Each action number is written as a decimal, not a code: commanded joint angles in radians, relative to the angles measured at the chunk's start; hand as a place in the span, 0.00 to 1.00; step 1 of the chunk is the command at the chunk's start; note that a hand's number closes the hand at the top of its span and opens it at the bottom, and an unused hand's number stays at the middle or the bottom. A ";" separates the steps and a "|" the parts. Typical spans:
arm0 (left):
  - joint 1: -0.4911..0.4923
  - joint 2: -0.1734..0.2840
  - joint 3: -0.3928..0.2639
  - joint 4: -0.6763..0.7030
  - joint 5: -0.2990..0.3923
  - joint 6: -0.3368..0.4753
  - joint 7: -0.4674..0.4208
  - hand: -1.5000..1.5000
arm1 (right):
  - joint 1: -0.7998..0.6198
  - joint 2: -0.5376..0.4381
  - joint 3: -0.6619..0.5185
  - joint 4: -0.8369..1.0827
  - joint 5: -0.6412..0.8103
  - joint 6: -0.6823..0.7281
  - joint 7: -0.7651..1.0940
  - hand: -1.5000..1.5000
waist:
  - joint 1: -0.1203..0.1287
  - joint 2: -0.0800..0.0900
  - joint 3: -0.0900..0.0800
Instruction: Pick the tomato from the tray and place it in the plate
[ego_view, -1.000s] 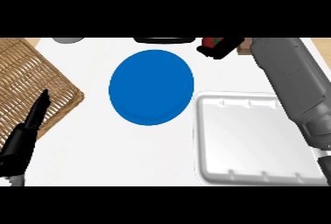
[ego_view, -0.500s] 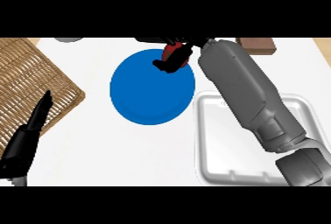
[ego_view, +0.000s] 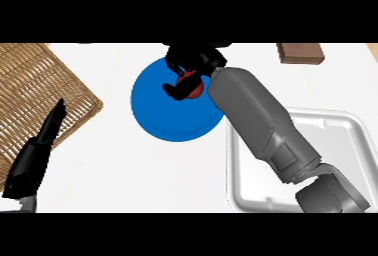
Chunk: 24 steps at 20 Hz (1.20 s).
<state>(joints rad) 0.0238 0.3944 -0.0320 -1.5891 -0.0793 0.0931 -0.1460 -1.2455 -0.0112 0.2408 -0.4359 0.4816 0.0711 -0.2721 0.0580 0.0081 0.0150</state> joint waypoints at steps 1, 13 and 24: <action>-0.024 -0.021 -0.009 0.104 -0.034 0.023 0.060 0.50 | 0.027 0.011 0.001 0.034 -0.101 -0.027 0.086 1.00 | 0.014 0.011 -0.016; -0.032 -0.012 -0.007 0.048 -0.022 -0.016 0.108 0.50 | 0.082 0.011 -0.021 0.018 -0.326 -0.184 0.022 0.00 | 0.022 0.011 -0.014; 0.002 -0.007 0.039 0.057 -0.019 -0.010 0.076 0.50 | 0.047 -0.121 -0.311 0.098 -0.520 -0.067 -0.070 0.00 | -0.019 0.016 -0.014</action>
<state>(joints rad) 0.0391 0.3783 -0.0186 -1.6129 -0.1072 0.0934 -0.1139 -1.2128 -0.0762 0.0092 -0.3517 0.0344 -0.0818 -0.2764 0.0500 0.0134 0.0159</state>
